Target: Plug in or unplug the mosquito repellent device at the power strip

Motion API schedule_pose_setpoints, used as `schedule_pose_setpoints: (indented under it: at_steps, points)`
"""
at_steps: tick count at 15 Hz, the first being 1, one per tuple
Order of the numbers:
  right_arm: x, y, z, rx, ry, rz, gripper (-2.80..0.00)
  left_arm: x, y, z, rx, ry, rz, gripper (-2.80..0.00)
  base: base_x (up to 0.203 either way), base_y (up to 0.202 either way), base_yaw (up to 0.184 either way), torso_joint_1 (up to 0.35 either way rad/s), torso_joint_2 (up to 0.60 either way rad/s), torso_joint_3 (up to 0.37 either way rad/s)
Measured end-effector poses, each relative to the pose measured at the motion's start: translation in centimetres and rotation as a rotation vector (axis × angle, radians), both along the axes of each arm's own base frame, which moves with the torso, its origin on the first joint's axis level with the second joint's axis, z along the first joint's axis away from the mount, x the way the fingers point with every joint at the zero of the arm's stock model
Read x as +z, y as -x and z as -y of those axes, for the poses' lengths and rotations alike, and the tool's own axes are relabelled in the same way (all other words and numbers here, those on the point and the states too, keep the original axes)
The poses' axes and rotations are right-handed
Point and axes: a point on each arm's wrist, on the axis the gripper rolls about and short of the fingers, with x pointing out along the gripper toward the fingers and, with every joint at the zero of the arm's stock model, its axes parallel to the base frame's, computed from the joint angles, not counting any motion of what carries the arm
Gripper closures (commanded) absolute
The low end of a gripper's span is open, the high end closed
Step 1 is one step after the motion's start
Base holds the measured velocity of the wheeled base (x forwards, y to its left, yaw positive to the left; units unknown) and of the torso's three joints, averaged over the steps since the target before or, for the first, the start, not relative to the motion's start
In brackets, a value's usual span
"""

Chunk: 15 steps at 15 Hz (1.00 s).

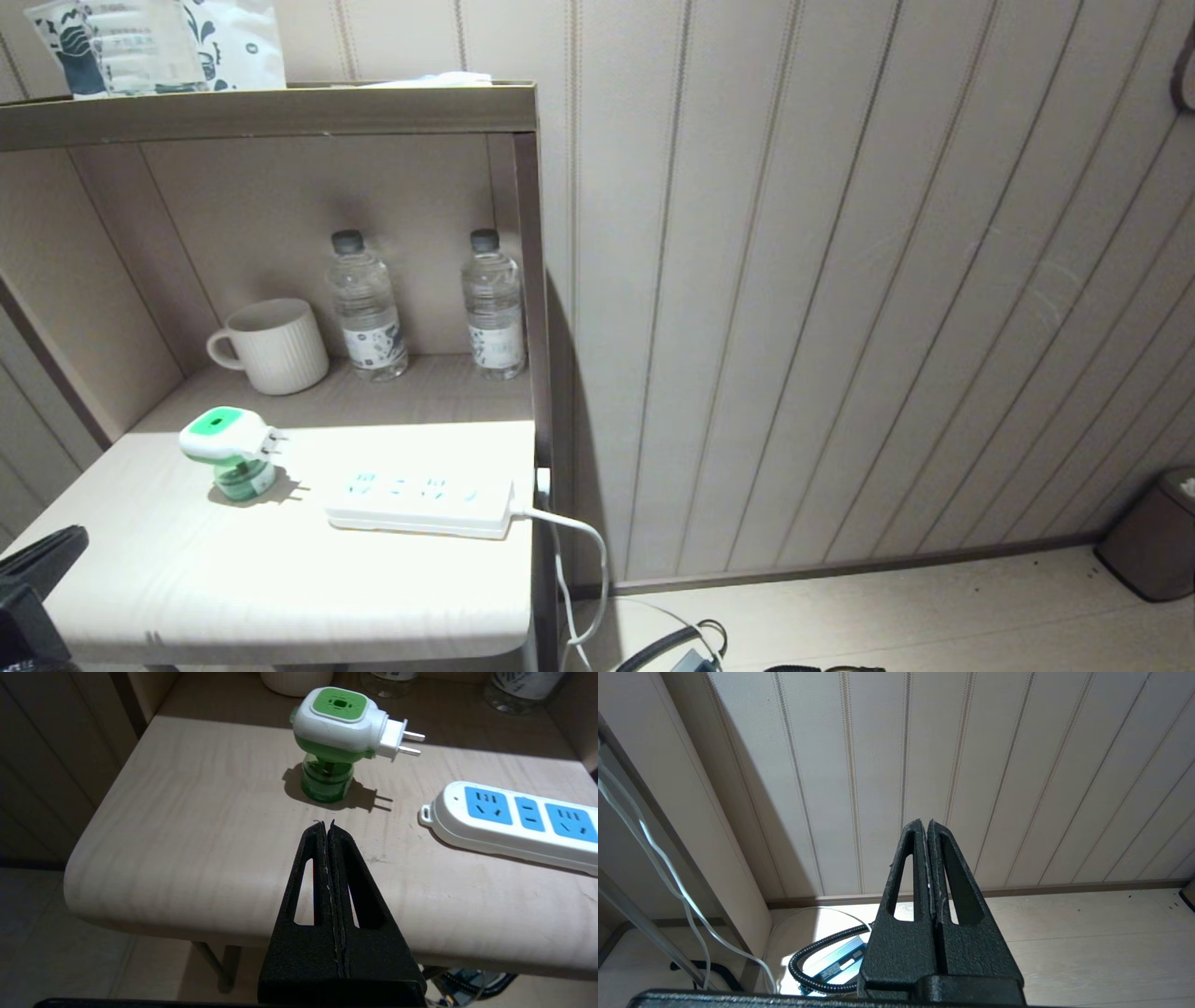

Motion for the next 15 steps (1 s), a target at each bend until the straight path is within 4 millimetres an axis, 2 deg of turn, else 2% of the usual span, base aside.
schedule_pose_setpoints:
  at_steps: [2, 4, 6, 9, 13, 15]
  points:
    - [0.0, 0.0, 0.0, 0.000, 0.000, 0.000, 0.00, 1.0, 0.8, 0.1, -0.056, 0.015, -0.041, 0.00, 0.000, 0.000, 0.000, 0.000, 0.00, 0.000]
    - [0.0, 0.0, 0.0, 0.000, 0.000, 0.000, 0.00, 1.5, 0.6, 0.3, -0.131, 0.037, -0.075, 0.00, 0.000, 0.000, 0.000, 0.000, 0.00, 0.000]
    - [0.0, 0.0, 0.0, 0.000, 0.000, 0.000, 0.00, 1.7, -0.5, 0.5, -0.208, 0.057, -0.157, 0.00, 0.000, 0.000, 0.000, 0.000, 0.00, 0.000]
    - [0.0, 0.0, 0.0, 0.000, 0.000, 0.000, 0.00, 3.3, -3.3, 1.0, -0.291, 0.089, -0.274, 0.00, 0.000, 0.000, 0.000, 0.000, 0.00, 0.000]
    - [0.0, 0.0, 0.0, 0.000, 0.000, 0.000, 0.00, 5.3, -5.7, 1.1, -0.292, 0.092, -0.421, 0.00, 0.000, 0.000, 0.000, 0.000, 0.00, 0.000]
    - [0.0, 0.0, 0.0, 0.000, 0.000, 0.000, 0.00, 5.6, -6.4, 1.2, -0.277, 0.071, -0.507, 0.00, 0.000, 0.000, 0.000, 0.000, 0.00, 0.000]
